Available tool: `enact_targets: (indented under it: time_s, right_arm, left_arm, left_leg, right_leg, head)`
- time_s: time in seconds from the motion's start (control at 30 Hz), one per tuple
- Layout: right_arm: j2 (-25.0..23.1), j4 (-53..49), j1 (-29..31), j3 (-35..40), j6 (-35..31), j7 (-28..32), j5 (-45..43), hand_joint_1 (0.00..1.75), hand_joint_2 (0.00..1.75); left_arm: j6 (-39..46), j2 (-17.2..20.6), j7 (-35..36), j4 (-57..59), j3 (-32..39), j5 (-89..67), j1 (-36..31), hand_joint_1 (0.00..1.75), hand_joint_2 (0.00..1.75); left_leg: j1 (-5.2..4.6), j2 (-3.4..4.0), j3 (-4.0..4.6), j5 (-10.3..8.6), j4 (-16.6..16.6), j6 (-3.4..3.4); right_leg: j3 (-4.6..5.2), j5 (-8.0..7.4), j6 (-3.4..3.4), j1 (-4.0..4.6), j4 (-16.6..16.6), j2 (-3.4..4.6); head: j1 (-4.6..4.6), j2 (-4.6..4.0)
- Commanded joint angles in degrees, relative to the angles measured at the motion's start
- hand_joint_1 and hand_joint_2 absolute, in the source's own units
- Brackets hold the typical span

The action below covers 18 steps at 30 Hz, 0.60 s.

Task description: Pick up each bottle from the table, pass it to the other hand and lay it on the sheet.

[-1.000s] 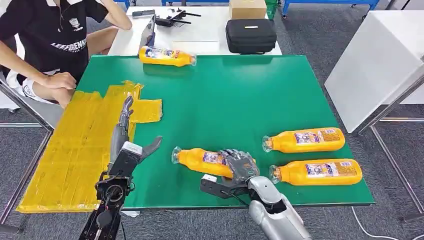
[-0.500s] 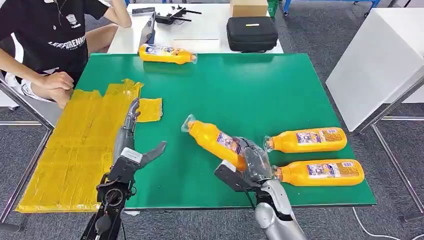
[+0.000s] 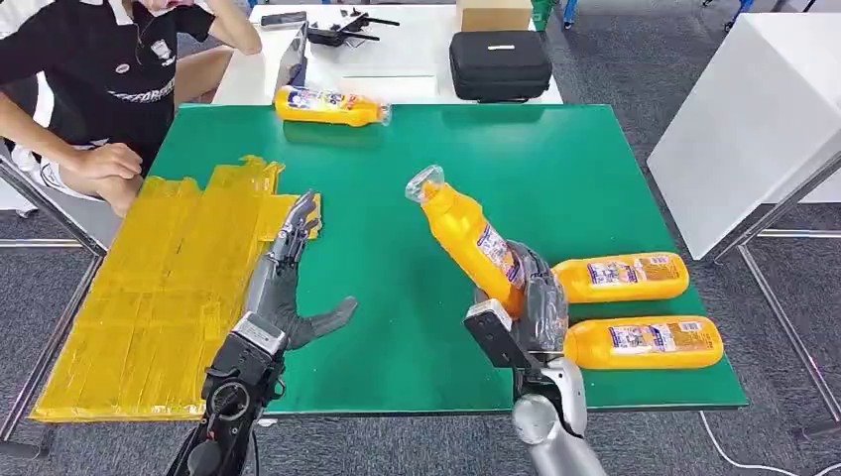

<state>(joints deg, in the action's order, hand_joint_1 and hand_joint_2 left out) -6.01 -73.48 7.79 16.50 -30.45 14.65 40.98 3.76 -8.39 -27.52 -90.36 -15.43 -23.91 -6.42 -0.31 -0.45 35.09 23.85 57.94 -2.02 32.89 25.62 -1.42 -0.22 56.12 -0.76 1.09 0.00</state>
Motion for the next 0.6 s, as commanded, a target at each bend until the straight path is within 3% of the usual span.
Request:
enact_targets:
  time_s: [0.03,0.3,0.6]
  right_arm:
    - [-0.7,0.2,0.9,-1.8,-0.4,0.1,-0.3,1.75,1.75]
    - [-0.7,0.2,0.9,-1.8,-0.4,0.1,-0.3,1.75,1.75]
    - [-1.6,5.1,4.0,1.2,1.2,14.8,-11.8,1.75,1.75]
  left_arm:
    - [-0.3,2.0,0.4,0.4,-2.1,0.1,-0.6,0.00,1.75]
    - [-0.3,2.0,0.4,0.4,-2.1,0.1,-0.6,0.00,1.75]
    - [-9.1,2.5,3.8,6.9,-2.3,9.8,-4.6,0.00,1.75]
  left_leg:
    - [0.02,0.04,-0.08,0.02,0.0,0.11]
    - [0.04,0.05,-0.10,0.04,0.0,0.13]
    - [0.02,0.07,-0.07,-0.01,0.0,0.10]
  right_leg:
    - [-0.10,0.02,0.01,0.01,0.0,0.06]
    - [-0.13,0.03,0.03,0.03,0.0,0.08]
    - [-0.06,-0.02,0.02,0.01,0.0,0.08]
  head:
    - [0.00,0.00]
    - [-0.02,0.00]
    - [0.00,0.00]
